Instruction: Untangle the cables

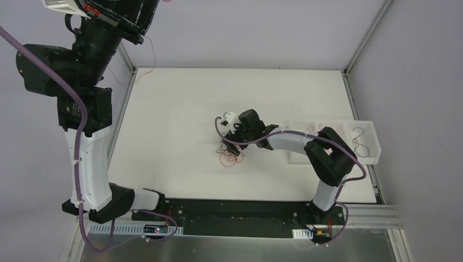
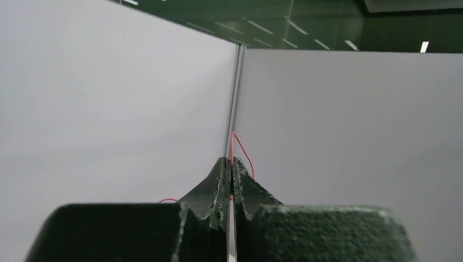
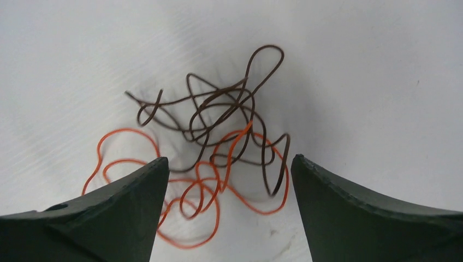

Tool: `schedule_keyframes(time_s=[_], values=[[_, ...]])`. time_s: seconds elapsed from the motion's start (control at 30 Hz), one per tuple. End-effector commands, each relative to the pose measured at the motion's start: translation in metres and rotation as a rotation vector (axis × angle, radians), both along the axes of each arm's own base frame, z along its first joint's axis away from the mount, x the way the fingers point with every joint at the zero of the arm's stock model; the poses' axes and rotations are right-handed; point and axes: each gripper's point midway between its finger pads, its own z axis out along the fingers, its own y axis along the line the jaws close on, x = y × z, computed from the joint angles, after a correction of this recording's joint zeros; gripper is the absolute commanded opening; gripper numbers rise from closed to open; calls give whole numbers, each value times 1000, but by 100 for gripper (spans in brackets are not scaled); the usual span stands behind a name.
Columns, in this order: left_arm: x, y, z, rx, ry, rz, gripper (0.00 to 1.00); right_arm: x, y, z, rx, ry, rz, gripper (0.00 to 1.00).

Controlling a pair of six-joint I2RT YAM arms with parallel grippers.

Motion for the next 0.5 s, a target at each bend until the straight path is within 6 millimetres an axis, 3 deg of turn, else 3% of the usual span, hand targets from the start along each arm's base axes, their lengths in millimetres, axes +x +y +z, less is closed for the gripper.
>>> schedule_keyframes(time_s=[0.0, 0.17, 0.33, 0.4, 0.47], values=[[31, -10, -44, 70, 99, 8, 0, -13, -5, 77, 75, 17, -2, 88], [59, -30, -132, 142, 307, -81, 0, -41, -31, 155, 135, 101, -32, 90], [81, -68, -239, 136, 623, -324, 0, -63, -54, 229, 267, 38, -59, 89], [82, -83, -269, 137, 688, -386, 0, -70, -61, 253, 317, -2, -61, 89], [77, -98, -287, 169, 708, -432, 0, -75, -66, 273, 356, -35, -66, 89]])
